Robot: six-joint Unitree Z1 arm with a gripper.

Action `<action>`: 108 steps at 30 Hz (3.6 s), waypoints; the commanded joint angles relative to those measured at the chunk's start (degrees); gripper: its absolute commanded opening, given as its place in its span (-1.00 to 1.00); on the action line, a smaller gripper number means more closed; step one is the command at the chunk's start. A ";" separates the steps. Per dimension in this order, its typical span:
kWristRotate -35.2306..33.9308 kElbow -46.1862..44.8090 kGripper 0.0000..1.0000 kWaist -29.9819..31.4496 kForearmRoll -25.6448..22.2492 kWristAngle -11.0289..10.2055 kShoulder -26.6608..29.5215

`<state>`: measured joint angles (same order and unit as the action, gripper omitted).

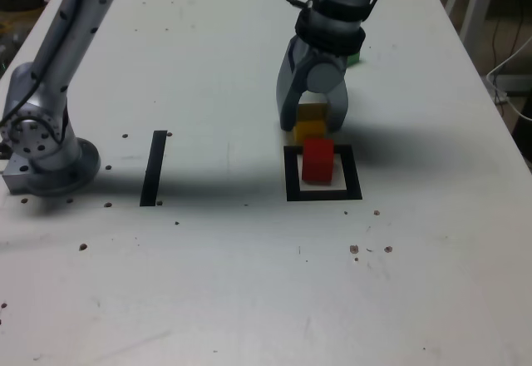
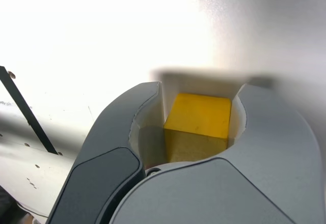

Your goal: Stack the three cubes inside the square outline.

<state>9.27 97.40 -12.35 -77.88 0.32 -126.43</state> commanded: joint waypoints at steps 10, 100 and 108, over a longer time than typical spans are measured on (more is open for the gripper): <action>-2.03 3.21 -0.44 5.13 -4.28 -1.38 5.08; 2.42 19.95 0.99 -12.84 -9.82 -3.43 -1.38; 2.83 26.64 0.99 -15.84 -10.52 -2.44 -5.79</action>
<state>11.92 122.85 -27.60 -87.86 -2.28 -131.16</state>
